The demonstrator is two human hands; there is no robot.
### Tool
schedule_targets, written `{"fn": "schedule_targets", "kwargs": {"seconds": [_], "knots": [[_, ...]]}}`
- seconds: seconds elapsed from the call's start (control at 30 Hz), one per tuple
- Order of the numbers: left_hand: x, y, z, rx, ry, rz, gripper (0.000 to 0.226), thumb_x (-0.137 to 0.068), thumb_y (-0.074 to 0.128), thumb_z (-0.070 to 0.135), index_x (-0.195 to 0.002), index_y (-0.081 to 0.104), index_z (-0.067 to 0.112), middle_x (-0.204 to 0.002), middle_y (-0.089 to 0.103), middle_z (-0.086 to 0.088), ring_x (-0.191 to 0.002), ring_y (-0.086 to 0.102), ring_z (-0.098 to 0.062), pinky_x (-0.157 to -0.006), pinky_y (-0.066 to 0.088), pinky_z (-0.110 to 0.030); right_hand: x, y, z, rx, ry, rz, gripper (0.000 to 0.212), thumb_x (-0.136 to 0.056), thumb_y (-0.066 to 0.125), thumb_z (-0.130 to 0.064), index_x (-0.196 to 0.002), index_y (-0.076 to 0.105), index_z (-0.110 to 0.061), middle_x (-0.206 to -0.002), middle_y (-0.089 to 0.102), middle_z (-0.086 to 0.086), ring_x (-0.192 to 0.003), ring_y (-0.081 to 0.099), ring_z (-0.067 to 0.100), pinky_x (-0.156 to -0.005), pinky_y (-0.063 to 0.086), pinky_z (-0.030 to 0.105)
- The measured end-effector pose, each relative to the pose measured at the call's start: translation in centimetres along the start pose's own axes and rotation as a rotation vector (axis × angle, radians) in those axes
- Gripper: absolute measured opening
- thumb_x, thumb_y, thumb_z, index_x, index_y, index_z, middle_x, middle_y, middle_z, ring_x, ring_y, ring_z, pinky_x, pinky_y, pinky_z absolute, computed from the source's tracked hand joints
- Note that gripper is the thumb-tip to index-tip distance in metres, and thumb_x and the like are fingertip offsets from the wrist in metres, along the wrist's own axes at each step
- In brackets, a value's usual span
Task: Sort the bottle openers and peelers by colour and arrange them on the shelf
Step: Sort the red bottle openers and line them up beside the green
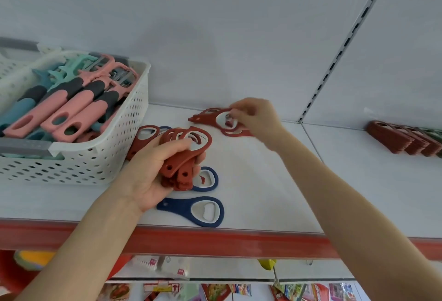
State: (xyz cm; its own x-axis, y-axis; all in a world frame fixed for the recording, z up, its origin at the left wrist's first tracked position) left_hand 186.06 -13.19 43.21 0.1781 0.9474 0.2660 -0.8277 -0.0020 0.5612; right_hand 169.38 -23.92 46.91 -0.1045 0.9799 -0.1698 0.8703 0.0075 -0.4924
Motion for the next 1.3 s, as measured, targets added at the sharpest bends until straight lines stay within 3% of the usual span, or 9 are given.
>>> {"fn": "schedule_targets", "kwargs": {"seconds": [0.1,0.23,0.4,0.57,0.73,0.87,1.03,1.13,1.3], "knots": [[-0.3,0.2,-0.3,0.051,-0.059,0.011,0.048,-0.076,0.059,0.034,-0.115,0.06,0.007,-0.1,0.069,-0.012,-0.076,0.069,-0.019,-0.055,0.055,-0.027,1.2,-2.8,-1.0,-0.41,0.098,-0.055,0.013,-0.092,0.051,0.0,-0.09,0.063,-0.005,-0.066,0.06,0.003,-0.057,0.06,0.006,-0.059,0.054,0.019],[-0.5,2.1,-0.8,0.013,-0.11,-0.099,0.054,-0.076,0.052,0.05,-0.115,0.062,0.014,-0.101,0.068,-0.007,-0.077,0.067,-0.017,-0.057,0.055,-0.029,4.1,-1.2,-3.8,-0.205,0.023,-0.385,0.013,-0.088,0.058,-0.002,-0.086,0.066,-0.012,-0.067,0.066,-0.003,-0.064,0.061,0.009,-0.06,0.052,0.019],[-0.6,3.6,-1.3,0.018,-0.063,-0.125,0.046,-0.071,0.064,0.022,-0.116,0.059,0.017,-0.094,0.071,-0.007,-0.076,0.07,-0.018,-0.054,0.053,-0.028,5.6,0.5,-4.9,0.023,-0.142,-0.147,0.011,-0.082,0.067,-0.005,-0.085,0.066,-0.015,-0.073,0.063,-0.013,-0.065,0.06,-0.008,-0.069,0.048,0.008],[-1.2,4.2,-1.2,0.044,0.069,-0.006,0.039,-0.08,0.062,0.007,-0.118,0.055,0.014,-0.101,0.068,-0.01,-0.078,0.069,-0.018,-0.057,0.055,-0.028,8.7,-1.8,-3.1,-0.127,0.033,0.23,0.009,-0.089,0.058,-0.015,-0.085,0.064,-0.019,-0.084,0.069,0.002,-0.085,0.066,0.016,-0.081,0.053,0.031],[-1.8,5.4,-1.8,-0.086,0.242,0.091,0.038,-0.083,0.063,0.014,-0.12,0.055,0.014,-0.109,0.067,-0.008,-0.093,0.066,-0.022,-0.074,0.054,-0.035,12.3,0.5,-1.5,-0.31,0.24,-0.01,0.025,-0.095,0.047,-0.032,-0.103,0.064,-0.015,-0.099,0.068,0.006,-0.091,0.065,0.017,-0.084,0.056,0.036],[-1.9,7.1,-2.4,-0.108,0.279,0.103,0.035,-0.084,0.063,0.017,-0.117,0.056,0.011,-0.108,0.067,-0.01,-0.096,0.066,-0.022,-0.076,0.056,-0.033,12.9,0.4,-1.5,-0.42,0.209,-0.038,0.022,-0.094,0.05,-0.026,-0.113,0.061,-0.02,-0.087,0.067,0.0,-0.082,0.062,0.01,-0.083,0.056,0.033],[-2.5,10.0,-3.3,-0.197,0.254,0.03,0.035,-0.084,0.063,0.02,-0.118,0.057,0.019,-0.107,0.068,0.001,-0.096,0.065,-0.011,-0.074,0.055,-0.025,12.5,-2.7,0.0,-0.584,0.205,-0.037,0.021,-0.09,0.059,-0.014,-0.11,0.064,-0.012,-0.083,0.065,0.01,-0.077,0.062,0.019,-0.073,0.057,0.028],[-3.5,12.1,-3.1,-0.39,0.244,-0.021,0.021,-0.081,0.067,0.022,-0.101,0.065,0.018,-0.1,0.07,-0.002,-0.099,0.064,-0.015,-0.091,0.048,-0.037,12.2,-6.3,1.6,-0.538,0.213,-0.072,0.02,-0.087,0.06,-0.011,-0.107,0.065,-0.01,-0.082,0.065,0.011,-0.073,0.062,0.019,-0.066,0.055,0.025],[-5.6,16.4,-4.8,-0.632,0.267,-0.088,0.053,-0.069,0.079,0.024,-0.114,0.058,0.005,-0.106,0.066,-0.015,-0.092,0.066,-0.021,-0.082,0.055,-0.035,11.7,-13.4,4.2,-0.272,0.147,-0.17,0.026,-0.083,0.065,-0.006,-0.1,0.066,-0.025,-0.079,0.067,0.003,-0.07,0.063,0.015,-0.065,0.053,0.023]]}}
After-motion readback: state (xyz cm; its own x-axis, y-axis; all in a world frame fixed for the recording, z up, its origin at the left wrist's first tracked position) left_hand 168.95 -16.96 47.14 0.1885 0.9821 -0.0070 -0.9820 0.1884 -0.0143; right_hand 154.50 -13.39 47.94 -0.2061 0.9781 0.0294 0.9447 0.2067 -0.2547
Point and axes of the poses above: each hand's wrist, its own x-axis away from the middle knuckle, its own y-axis out of the palm, z = x × y, the point moved 6 cm from there along -x, towards the middle knuckle
